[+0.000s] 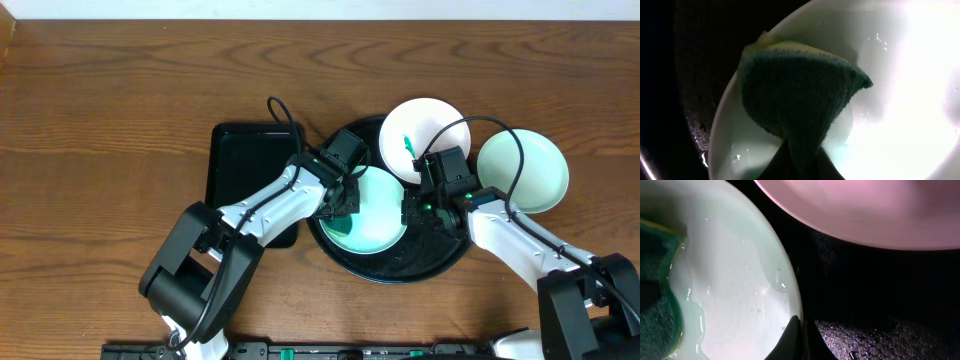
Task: Clean dirty plates on tray and stack at the side
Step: 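Scrub the green streak on the plate with the sponge, left gripper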
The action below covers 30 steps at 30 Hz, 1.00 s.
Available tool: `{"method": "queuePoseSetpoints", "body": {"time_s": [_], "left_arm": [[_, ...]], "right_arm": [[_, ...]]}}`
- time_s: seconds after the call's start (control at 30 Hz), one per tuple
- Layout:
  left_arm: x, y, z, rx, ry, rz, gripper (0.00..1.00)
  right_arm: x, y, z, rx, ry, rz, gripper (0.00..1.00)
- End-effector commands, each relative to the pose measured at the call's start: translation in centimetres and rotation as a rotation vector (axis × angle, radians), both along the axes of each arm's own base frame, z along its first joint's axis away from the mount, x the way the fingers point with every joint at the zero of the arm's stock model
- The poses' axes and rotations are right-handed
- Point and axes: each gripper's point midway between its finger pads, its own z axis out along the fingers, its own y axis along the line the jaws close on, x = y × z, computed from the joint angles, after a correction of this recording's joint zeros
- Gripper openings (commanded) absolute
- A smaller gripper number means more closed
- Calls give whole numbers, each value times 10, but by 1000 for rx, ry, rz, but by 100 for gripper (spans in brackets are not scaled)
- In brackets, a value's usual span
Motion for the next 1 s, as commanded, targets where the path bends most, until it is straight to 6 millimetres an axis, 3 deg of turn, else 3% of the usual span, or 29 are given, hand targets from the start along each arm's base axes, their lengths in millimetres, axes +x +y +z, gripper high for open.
{"method": "queuePoseSetpoints", "body": {"time_s": [0.0,0.23,0.4,0.53,0.8,0.87,0.97], "left_arm": [[-36,-18,-27,-79,173,-45,8],[-41,-54,-10,-284,218,-98,7],[-33,-61,7,-348,190,-107,7],[-20,-57,33,-389,128,-93,7],[7,-40,114,-486,-90,-84,7],[13,-30,123,-446,-151,-68,8],[20,-9,120,-330,-207,-11,7]], "right_arm": [[-8,11,-3,38,27,29,1],[-9,16,-2,40,18,49,1],[-8,16,-2,40,16,49,1],[-8,16,-2,40,16,49,1],[-8,16,-2,40,16,49,1],[-8,16,-2,40,16,49,1],[-8,17,-2,41,16,49,1]]}}
